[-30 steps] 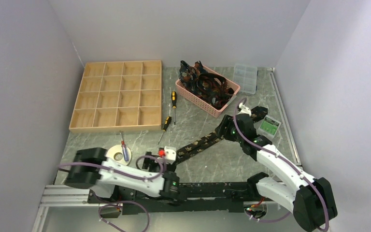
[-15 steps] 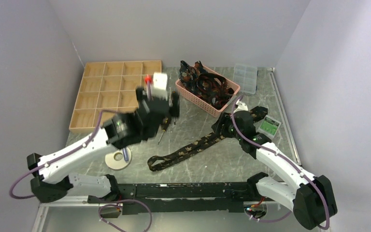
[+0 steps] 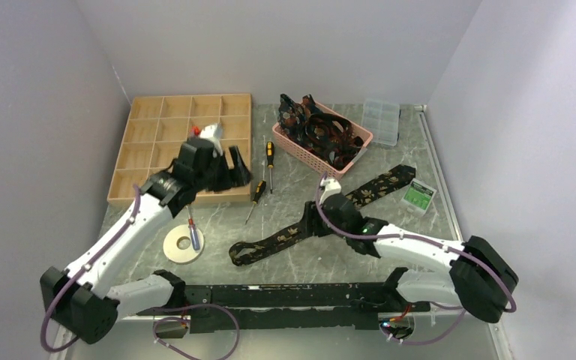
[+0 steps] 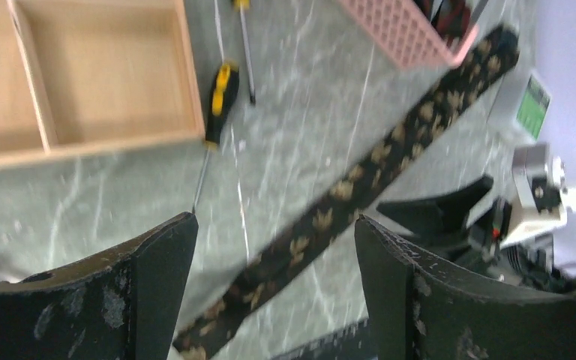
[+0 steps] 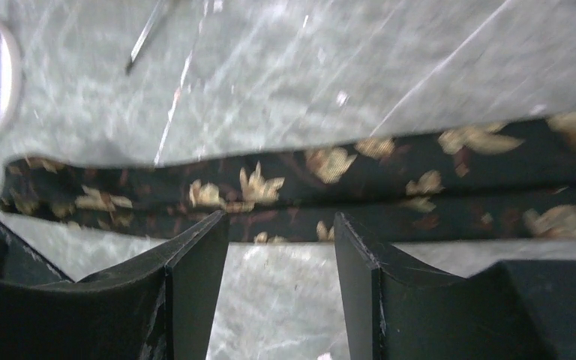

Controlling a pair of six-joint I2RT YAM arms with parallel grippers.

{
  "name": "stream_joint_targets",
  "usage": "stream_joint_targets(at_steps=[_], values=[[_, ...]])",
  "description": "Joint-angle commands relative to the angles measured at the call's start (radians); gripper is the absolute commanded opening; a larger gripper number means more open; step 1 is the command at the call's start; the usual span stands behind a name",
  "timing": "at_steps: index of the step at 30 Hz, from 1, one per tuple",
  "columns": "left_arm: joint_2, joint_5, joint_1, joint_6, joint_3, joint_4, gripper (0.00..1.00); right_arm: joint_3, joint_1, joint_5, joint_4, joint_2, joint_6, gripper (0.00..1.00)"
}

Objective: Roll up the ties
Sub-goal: Flatten out the tie at the center of the board.

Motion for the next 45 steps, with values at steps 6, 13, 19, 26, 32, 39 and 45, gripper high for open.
stream_joint_targets(at_steps=[6,13,19,26,32,39,45], values=[[-0.393,0.159,-0.014,-0.111,-0.385,-0.040,0.76,-0.092,0.226,0.148,0.180,0.108,0.117,0.47],[-0.421,0.157,-0.103,-0.157,-0.528,0.003,0.63,-0.071,0.247,0.194,0.243,0.254,0.177,0.40],[-0.280,-0.028,-0.303,-0.173,-0.537,0.046,0.61,-0.053,0.247,0.290,0.313,0.334,0.200,0.41],[-0.247,-0.189,-0.450,-0.149,-0.483,0.043,0.60,-0.082,0.272,0.291,0.297,0.170,0.083,0.47],[-0.407,-0.253,-0.464,-0.187,-0.523,0.042,0.61,0.093,0.161,0.276,0.073,0.119,0.024,0.56],[-0.320,-0.162,-0.556,-0.220,-0.511,0.009,0.61,0.250,-0.005,0.088,-0.055,0.259,-0.008,0.60],[-0.159,-0.224,-0.727,-0.317,-0.554,0.111,0.48,0.382,-0.005,0.083,-0.098,0.446,-0.063,0.57]])
